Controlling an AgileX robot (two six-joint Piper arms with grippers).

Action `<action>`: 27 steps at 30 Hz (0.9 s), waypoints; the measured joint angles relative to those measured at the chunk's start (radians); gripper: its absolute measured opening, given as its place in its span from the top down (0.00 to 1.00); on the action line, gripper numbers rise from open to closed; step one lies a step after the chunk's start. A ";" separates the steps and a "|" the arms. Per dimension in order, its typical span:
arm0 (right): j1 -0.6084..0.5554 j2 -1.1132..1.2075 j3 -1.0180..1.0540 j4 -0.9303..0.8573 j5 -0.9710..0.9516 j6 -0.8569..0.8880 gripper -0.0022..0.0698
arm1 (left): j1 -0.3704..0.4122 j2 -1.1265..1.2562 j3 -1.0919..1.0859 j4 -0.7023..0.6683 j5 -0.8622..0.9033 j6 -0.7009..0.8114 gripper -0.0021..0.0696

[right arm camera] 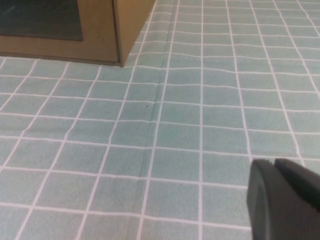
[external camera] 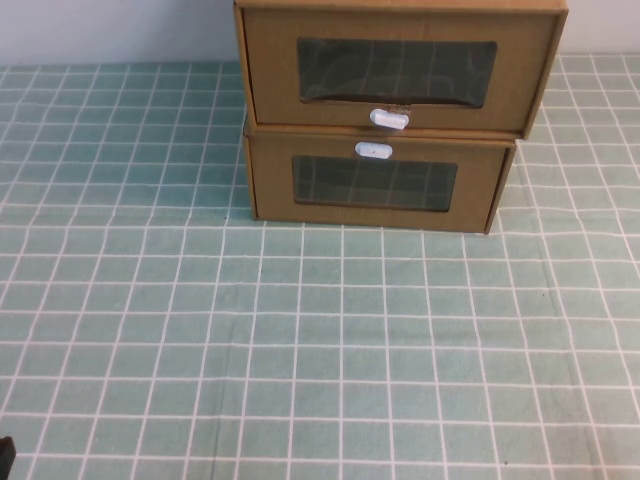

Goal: Open the shoe box
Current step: 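Pull the top drawer of the cardboard box fully open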

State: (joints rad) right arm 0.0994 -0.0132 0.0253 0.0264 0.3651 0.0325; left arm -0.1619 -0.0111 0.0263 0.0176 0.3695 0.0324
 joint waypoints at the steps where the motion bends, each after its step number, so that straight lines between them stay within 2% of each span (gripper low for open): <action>1: 0.000 0.000 0.000 0.000 0.000 0.000 0.99 | 0.000 0.000 0.000 0.002 0.000 0.000 0.98; 14: 0.000 0.000 0.000 -0.002 -0.004 0.000 0.99 | 0.000 0.000 0.000 0.005 0.000 0.000 0.98; 20: 0.000 0.000 0.000 -0.002 -0.076 0.000 0.99 | 0.000 0.000 0.000 0.007 -0.004 0.000 0.98; 23: 0.000 0.000 0.000 -0.002 -0.161 0.000 0.99 | 0.000 0.000 0.000 0.005 -0.057 0.000 0.98; 27: 0.000 0.000 0.000 -0.002 -0.384 0.000 0.99 | 0.000 0.000 0.000 0.002 -0.286 0.000 0.98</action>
State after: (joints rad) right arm 0.0994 -0.0132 0.0253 0.0241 -0.0186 0.0325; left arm -0.1619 -0.0111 0.0263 0.0200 0.0837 0.0324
